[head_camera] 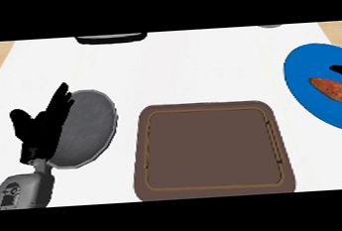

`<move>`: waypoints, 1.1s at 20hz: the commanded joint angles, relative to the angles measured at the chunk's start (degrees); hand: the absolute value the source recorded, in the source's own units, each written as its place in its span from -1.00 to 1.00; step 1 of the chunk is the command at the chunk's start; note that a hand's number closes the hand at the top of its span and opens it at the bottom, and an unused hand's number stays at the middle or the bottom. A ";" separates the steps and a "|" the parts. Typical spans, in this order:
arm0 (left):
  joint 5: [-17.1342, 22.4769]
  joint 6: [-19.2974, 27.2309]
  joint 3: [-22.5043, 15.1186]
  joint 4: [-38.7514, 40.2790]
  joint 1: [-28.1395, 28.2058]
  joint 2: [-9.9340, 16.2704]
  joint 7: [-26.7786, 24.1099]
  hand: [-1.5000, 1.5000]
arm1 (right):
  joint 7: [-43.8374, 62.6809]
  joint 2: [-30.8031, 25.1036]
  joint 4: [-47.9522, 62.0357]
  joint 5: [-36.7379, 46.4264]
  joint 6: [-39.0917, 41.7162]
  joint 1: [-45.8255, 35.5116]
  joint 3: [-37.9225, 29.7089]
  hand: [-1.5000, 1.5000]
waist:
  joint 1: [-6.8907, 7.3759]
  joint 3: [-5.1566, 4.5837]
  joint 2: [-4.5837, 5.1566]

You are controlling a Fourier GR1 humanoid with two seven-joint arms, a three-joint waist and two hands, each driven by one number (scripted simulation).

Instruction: Pick the sweet potato from the tray and place it in the plate

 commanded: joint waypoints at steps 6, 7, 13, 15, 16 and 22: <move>-0.29 0.21 -0.08 -1.14 1.18 -0.59 -0.41 0.00 | 9.37 -1.09 -0.69 -14.03 17.52 0.51 -6.65 -1.00 | -0.33 -0.02 -0.02; -0.68 1.19 0.63 1.71 -2.16 -0.40 0.94 0.00 | 8.87 -2.11 -0.83 -15.74 20.20 2.03 -7.70 -1.00 | -0.84 -0.02 0.06; -1.81 0.32 -0.29 0.02 2.07 -1.49 -1.98 0.00 | 4.36 -4.49 -4.06 -19.49 23.40 9.76 -7.23 -1.00 | -0.12 -0.02 0.12; -0.73 -0.93 -0.08 -3.85 3.53 -0.47 0.76 0.00 | 0.57 -7.48 0.09 -20.08 26.10 11.31 -8.32 -1.00 | 0.17 0.01 0.16; -1.16 -1.22 0.60 -2.23 2.33 -0.03 0.08 0.00 | 2.78 -6.22 -3.42 -20.61 23.82 10.39 -6.55 -1.00 | 0.06 -0.02 0.14; -1.32 -0.08 1.31 2.62 -2.17 -1.71 -0.23 0.00 | -0.12 -9.60 1.65 -21.63 24.19 11.82 -5.90 -1.00 | -0.02 -0.02 0.20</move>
